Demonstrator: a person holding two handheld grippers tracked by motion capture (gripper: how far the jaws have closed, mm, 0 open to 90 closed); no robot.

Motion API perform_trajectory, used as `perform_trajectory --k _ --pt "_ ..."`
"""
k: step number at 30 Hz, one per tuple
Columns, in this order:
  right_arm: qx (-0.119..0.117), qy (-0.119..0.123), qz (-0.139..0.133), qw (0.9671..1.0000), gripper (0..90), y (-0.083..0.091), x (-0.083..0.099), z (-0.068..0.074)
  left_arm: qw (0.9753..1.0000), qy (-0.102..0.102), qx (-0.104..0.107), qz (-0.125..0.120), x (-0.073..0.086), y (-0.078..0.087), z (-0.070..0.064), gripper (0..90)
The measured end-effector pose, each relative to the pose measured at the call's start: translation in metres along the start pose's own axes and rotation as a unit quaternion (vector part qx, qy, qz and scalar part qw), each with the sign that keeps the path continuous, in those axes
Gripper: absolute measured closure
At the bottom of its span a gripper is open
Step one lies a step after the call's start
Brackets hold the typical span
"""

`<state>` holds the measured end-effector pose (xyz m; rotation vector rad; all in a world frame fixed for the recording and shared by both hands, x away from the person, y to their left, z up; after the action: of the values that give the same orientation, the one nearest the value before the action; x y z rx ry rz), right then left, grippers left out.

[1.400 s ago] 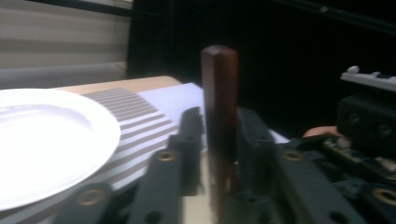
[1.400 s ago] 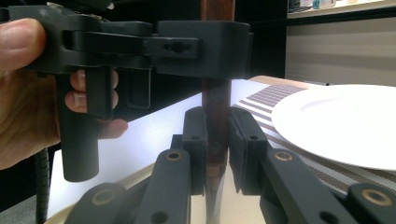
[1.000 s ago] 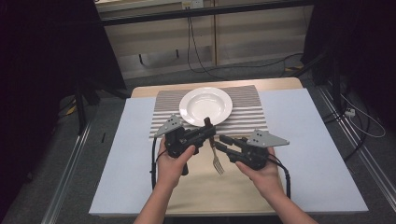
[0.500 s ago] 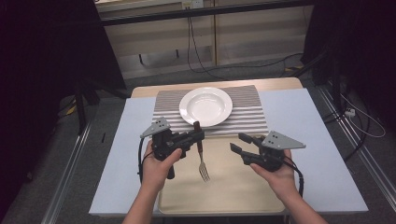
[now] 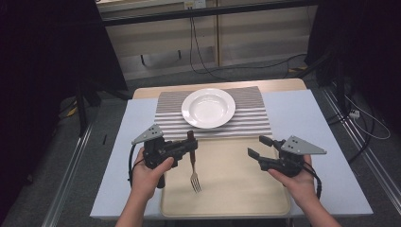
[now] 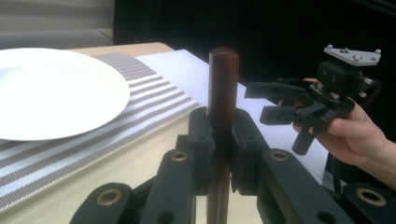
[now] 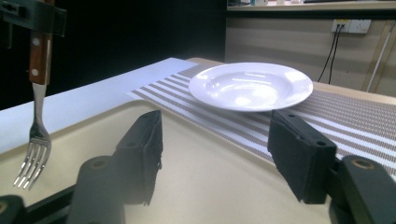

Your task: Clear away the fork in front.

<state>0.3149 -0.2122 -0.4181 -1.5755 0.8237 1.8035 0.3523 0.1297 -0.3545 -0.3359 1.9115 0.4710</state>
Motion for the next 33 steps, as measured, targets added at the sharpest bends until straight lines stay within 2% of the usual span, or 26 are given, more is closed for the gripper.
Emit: perform_trajectory --k 7,11,13,22,29,33 --pt "0.001 -0.007 0.007 1.0000 29.0 0.006 0.005 -0.006 0.9999 0.007 -0.004 0.010 0.001 0.009 0.006 80.5" --pt "0.001 -0.001 0.015 0.9999 23.5 0.009 0.007 -0.008 0.9997 0.014 -0.008 0.017 0.004 0.013 0.010 80.5" --pt "0.007 -0.004 0.017 0.9998 21.3 0.011 0.008 -0.010 0.9996 0.018 -0.009 0.019 0.005 0.014 0.012 80.5" --pt "0.011 0.001 0.027 0.9996 18.8 0.017 0.011 -0.015 0.9993 0.025 -0.006 0.029 0.008 0.018 0.018 80.6" --pt "0.010 -0.006 0.028 0.9995 17.6 0.019 0.013 -0.017 0.9989 0.031 -0.001 0.036 0.010 0.020 0.021 80.5" --pt "0.009 -0.002 0.039 0.9992 15.9 0.019 0.016 -0.017 0.9987 0.036 -0.001 0.035 0.011 0.021 0.022 80.6"
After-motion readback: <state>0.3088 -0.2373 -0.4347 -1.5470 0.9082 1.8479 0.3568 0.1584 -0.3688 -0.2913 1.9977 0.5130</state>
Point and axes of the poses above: each handheld gripper's, and its own axes: y roughly backward along the jaws, x roughly out of its underside, z roughly to its left, the point moved 2 cm from there along -y, roughly forward along the jaws, and after that the axes turned 9 degrees about -z, right-handed, at the moved point
